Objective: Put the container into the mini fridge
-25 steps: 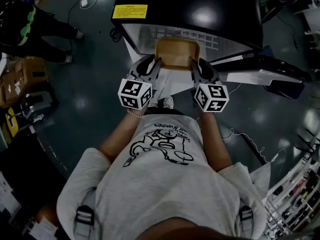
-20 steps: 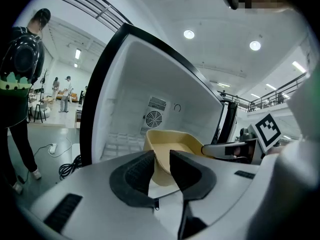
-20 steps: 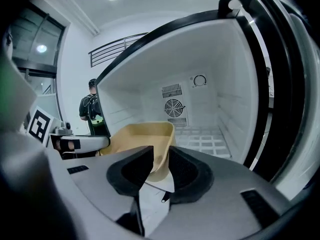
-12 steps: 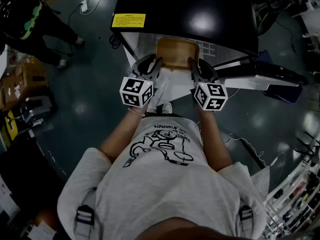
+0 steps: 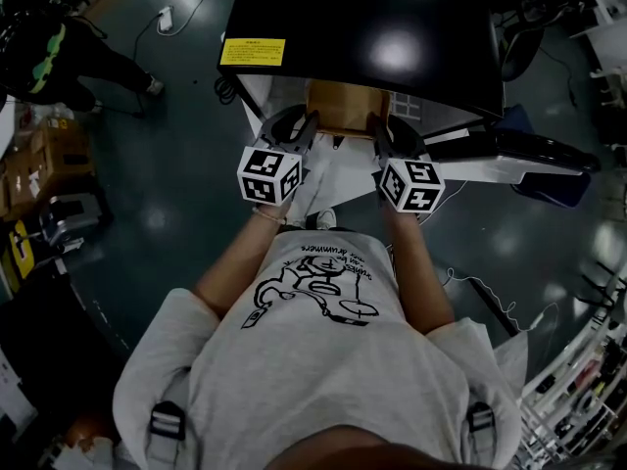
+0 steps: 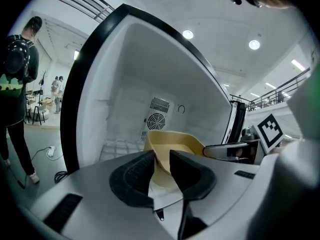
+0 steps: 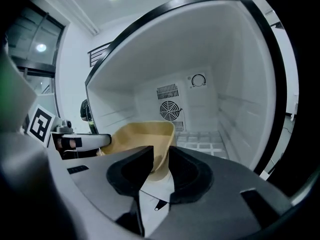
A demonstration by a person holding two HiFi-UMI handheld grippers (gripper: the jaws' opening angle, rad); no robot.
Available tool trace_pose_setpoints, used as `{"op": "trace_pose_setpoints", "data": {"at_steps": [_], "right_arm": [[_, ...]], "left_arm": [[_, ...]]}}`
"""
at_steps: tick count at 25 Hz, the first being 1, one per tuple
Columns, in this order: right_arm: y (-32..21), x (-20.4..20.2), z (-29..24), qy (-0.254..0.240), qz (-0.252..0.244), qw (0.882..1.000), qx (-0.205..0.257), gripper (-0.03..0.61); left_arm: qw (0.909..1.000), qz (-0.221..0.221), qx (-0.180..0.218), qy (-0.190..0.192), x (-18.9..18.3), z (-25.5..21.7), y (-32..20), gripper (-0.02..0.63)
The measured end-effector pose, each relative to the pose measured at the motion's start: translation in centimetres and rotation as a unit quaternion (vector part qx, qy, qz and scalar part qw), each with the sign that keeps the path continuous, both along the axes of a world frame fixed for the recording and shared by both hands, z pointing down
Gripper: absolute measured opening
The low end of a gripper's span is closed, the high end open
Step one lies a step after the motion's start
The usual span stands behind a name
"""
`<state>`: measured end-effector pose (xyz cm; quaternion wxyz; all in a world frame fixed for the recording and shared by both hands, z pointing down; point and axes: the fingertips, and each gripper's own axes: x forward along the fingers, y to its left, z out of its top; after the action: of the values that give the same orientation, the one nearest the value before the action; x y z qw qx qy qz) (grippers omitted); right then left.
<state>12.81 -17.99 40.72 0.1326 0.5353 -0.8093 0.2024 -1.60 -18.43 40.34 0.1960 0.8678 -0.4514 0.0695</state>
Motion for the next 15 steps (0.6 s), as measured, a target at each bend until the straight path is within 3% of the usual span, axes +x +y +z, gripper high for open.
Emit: {"op": "trace_pose_setpoints", "data": {"at_steps": [15], "right_arm": [[-2.9,0.7,-0.7,0.007,0.004,1.0,0.009,0.101]], "left_arm": [[0.9999,0.009,0.003,-0.006,0.7,-0.4,-3.1,0.104]]}}
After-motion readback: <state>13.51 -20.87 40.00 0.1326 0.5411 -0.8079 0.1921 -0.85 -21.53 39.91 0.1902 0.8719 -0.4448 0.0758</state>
